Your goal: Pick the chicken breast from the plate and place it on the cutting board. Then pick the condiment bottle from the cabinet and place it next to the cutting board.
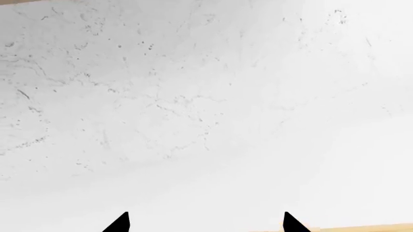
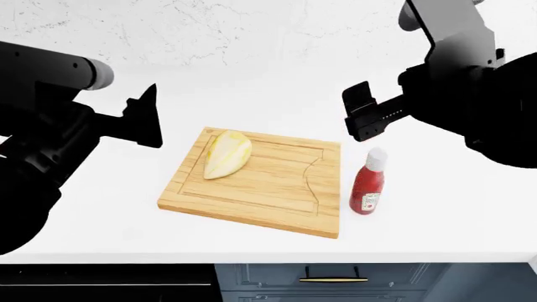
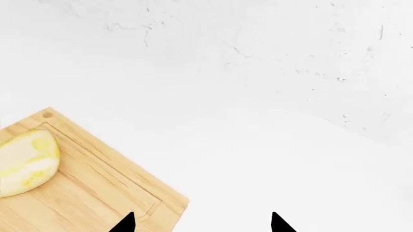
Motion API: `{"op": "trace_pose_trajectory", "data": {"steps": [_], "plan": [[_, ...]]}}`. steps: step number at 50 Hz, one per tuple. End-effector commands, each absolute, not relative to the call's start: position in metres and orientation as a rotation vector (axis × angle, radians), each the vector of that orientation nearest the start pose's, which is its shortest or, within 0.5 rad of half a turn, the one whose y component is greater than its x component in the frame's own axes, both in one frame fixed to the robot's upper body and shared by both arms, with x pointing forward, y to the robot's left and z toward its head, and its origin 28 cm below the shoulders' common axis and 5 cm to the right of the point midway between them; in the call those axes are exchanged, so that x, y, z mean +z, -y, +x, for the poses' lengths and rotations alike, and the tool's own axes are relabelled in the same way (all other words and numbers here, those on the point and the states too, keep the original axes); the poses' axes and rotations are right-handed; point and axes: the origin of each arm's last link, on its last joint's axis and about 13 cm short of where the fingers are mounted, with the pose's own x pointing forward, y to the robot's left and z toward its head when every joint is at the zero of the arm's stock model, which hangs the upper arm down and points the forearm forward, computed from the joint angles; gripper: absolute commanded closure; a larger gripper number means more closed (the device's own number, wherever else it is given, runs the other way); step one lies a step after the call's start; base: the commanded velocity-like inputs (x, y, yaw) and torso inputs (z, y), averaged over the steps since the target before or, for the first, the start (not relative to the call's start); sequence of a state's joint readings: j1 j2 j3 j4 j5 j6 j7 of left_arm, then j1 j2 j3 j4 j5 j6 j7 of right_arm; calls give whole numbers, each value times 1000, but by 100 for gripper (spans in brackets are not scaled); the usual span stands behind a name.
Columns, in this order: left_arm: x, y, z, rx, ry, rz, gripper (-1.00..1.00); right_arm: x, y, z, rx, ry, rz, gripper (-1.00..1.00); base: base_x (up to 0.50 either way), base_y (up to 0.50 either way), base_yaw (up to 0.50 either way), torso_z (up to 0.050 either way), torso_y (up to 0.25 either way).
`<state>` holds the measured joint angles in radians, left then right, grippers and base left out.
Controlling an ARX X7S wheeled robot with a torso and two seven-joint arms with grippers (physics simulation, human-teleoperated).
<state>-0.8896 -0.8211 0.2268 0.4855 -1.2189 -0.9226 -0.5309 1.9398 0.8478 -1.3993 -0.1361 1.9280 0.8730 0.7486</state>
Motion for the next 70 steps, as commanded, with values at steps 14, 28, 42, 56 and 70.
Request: {"op": "trace_pose_trajectory", "data": {"steps": [14, 28, 42, 56, 70], "plan": [[267, -254, 235, -91, 260, 109, -100, 302, 107, 245, 185, 319, -308, -100, 0, 0, 0, 0, 0], [259, -244, 221, -84, 338, 73, -100, 268, 98, 230, 95, 491, -298, -100, 0, 0, 0, 0, 0], [263, -236, 208, -102, 449, 36, -100, 261, 98, 216, 46, 602, -251, -100, 0, 0, 0, 0, 0], [269, -231, 196, -102, 552, 4, -100, 256, 96, 207, 56, 687, -224, -100, 0, 0, 0, 0, 0], [278, -230, 188, -116, 576, -2, -100, 266, 90, 203, 79, 714, -246, -100, 0, 0, 0, 0, 0]]}}
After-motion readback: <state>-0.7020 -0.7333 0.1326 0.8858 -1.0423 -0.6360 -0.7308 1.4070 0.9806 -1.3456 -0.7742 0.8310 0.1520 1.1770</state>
